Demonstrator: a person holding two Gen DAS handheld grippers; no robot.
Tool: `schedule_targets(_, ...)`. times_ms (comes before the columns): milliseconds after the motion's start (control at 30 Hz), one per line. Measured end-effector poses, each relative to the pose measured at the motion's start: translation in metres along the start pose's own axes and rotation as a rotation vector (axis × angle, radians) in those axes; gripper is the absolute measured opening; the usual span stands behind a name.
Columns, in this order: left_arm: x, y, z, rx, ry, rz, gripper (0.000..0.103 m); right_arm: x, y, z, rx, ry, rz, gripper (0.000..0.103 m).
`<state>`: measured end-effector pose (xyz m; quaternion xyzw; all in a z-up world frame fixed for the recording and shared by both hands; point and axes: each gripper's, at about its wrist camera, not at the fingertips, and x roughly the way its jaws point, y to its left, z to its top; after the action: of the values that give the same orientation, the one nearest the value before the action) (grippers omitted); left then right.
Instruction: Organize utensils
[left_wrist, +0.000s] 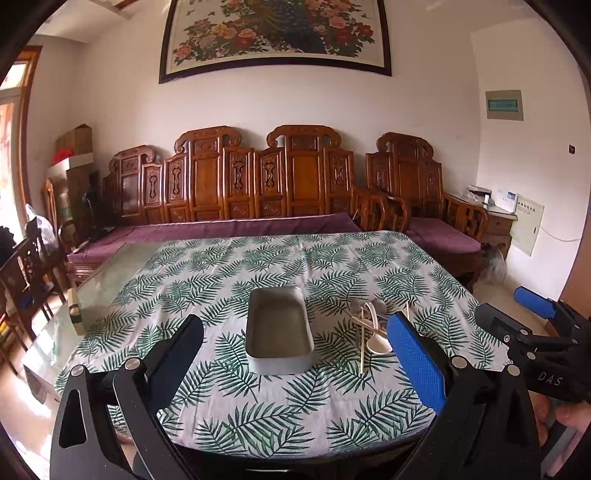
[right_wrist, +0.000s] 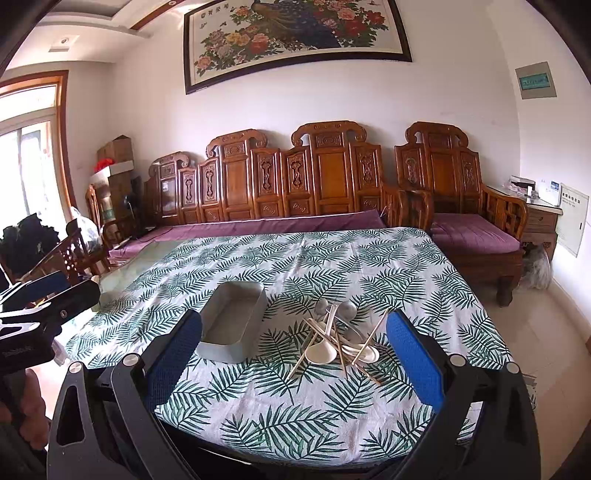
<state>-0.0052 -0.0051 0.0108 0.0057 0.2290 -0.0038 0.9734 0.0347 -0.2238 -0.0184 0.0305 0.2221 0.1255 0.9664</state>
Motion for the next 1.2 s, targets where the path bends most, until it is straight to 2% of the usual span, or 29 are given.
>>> schedule_targets(1200, -0.0069, -0.0049, -0.0009, 0.009, -0.015, -0.003, 0.097, -0.0017, 0.0016, 0.0015, 0.002, -0.001, 0.002, 0.100)
